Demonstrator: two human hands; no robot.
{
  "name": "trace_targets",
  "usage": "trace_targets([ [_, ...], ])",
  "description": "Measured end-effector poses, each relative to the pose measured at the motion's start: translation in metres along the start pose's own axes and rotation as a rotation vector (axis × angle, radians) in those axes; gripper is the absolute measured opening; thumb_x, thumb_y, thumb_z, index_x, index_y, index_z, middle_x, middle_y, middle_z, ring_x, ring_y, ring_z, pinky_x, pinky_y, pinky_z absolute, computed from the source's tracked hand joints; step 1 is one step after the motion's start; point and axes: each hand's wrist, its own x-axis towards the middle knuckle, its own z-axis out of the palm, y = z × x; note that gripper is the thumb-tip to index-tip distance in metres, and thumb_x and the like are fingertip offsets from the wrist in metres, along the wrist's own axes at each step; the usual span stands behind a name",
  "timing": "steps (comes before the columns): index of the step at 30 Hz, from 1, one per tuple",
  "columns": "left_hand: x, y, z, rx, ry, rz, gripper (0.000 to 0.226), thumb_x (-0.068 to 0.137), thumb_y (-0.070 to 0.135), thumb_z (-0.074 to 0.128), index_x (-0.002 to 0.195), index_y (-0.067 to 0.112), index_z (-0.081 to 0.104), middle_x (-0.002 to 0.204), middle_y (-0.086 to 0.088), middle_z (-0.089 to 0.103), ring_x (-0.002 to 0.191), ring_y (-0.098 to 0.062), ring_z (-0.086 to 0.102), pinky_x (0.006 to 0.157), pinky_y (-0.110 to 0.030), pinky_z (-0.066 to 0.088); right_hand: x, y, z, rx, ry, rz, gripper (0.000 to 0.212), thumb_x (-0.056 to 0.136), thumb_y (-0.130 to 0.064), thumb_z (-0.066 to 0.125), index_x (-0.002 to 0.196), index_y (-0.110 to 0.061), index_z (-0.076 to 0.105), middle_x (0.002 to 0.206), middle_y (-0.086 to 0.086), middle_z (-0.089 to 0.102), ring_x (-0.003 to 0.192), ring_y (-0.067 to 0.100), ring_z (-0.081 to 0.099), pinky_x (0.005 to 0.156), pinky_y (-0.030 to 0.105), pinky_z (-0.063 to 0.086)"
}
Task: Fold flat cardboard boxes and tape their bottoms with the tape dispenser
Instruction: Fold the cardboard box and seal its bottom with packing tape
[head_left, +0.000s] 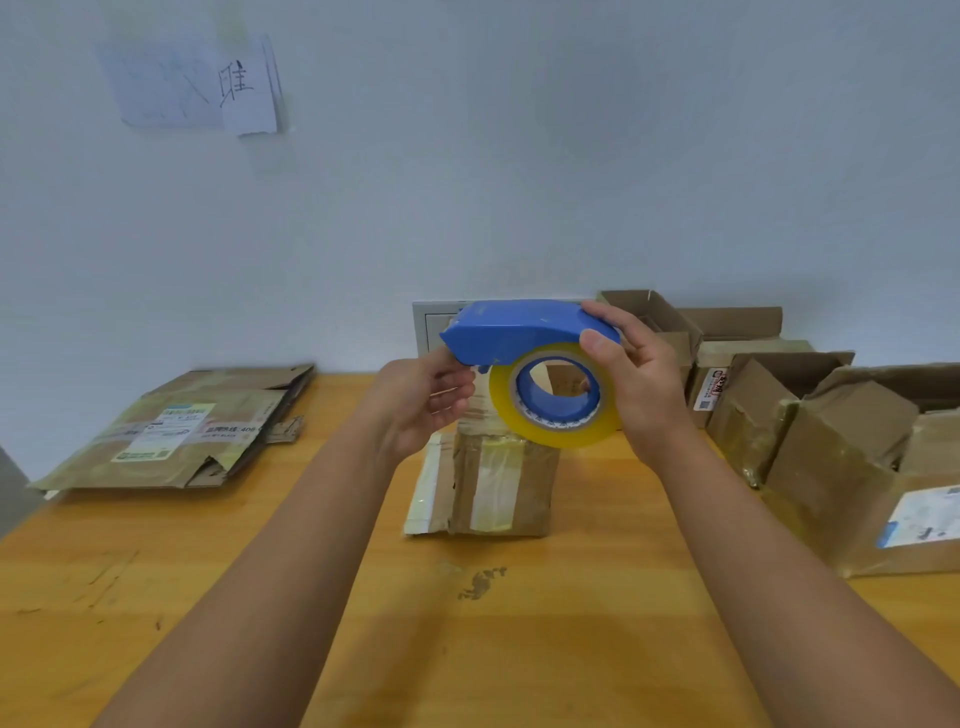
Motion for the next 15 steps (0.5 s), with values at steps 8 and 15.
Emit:
trace_targets([
  [8,-0.008,0.015,0.009,0.196,0.098,0.183,0.012,0.088,0.008,0.062,0.079,0.006,0.069,0.057,-0.001,0.059,0.052,-0.011,0.055,0.052,-0.021,0.050,0.013,-0.030,-0.027,-0.095,-0.144,-0.034,0.039,0.075,-0.053,0.072,0.113,-0.045,0.070,0.118,-0.015,0.068,0.109,0.013,0.066,0.086,0.027,0.056],
  [15,-0.004,0.024,-0.007,0.251,0.162,0.203,0.014,0.093,0.013,0.065,0.089,0.001,0.071,0.057,0.002,0.061,0.056,-0.012,0.057,0.053,-0.022,0.052,0.013,-0.032,-0.079,-0.043,-0.088,0.024,0.044,0.078,-0.053,0.073,0.119,-0.037,0.071,0.117,-0.006,0.072,0.105,0.024,0.070,0.089,0.045,0.058],
])
